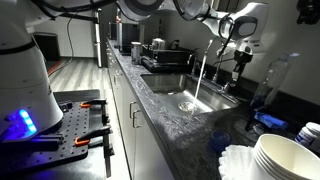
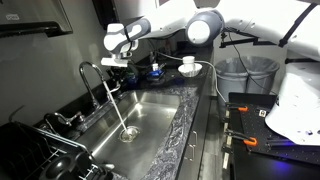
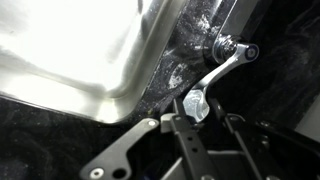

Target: Open the faucet using the faucet handle on the right then close the faucet

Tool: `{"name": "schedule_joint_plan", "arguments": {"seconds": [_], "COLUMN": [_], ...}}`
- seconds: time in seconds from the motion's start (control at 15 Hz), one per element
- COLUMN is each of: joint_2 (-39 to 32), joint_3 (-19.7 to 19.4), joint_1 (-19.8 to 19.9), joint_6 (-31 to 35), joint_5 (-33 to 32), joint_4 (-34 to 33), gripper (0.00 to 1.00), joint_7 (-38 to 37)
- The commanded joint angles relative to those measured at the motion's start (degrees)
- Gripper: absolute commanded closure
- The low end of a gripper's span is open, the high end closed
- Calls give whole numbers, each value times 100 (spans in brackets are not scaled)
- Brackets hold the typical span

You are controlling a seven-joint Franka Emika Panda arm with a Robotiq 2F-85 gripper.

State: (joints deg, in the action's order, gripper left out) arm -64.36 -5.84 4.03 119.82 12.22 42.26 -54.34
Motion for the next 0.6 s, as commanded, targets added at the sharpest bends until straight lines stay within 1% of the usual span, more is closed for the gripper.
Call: {"name": "schedule_joint_plan", "arguments": {"seconds": [0.0,0.53], "joint_2": [430,585], "joint_3": [46,90], "joint_1": [-89,-162], "joint_6": [-566,-551], "joint_5": [-5,-46], "joint_4": [353,542], "gripper": [93,93], "joint_7": [15,187]}}
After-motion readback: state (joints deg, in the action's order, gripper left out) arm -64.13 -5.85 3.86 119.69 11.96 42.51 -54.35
